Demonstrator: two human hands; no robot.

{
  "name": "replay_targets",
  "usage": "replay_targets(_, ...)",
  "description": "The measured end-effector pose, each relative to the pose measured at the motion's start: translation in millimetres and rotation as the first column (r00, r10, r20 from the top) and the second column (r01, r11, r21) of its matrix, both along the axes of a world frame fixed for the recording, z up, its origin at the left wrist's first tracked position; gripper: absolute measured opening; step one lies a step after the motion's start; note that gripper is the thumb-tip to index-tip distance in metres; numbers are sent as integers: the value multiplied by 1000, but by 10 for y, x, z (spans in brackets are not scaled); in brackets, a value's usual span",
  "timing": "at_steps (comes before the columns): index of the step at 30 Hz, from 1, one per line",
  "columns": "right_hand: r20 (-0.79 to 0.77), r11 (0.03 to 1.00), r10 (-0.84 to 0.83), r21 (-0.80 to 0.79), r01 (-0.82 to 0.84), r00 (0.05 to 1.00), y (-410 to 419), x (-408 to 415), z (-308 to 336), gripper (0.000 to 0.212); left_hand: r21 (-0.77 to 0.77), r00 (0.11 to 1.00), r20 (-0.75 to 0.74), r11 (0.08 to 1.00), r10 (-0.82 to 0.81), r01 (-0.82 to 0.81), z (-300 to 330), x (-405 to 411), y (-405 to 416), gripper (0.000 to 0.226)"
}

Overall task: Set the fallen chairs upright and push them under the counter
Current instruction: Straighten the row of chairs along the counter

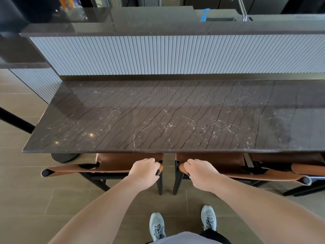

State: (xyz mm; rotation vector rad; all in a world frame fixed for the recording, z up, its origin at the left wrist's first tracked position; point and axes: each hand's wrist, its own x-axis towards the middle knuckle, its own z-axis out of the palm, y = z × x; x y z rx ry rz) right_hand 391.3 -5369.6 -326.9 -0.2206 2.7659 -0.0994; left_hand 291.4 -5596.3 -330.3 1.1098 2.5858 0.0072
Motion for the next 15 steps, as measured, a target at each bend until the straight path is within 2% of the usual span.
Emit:
replay_targets(8,0,1000,1,-13,-1,1000,-5,20,69,24,42,997,54,998,49,-51,34,8,-11,28)
replay_targets(12,-21,1000,-14,-2,14,1000,14,50,81,26,126,995,91,991,36,-47,61,62,25,45)
replay_targets(15,-52,999,-44,-10,44,998,20,119,74,38,223,997,77,975,-9,-8,119,140,135,56)
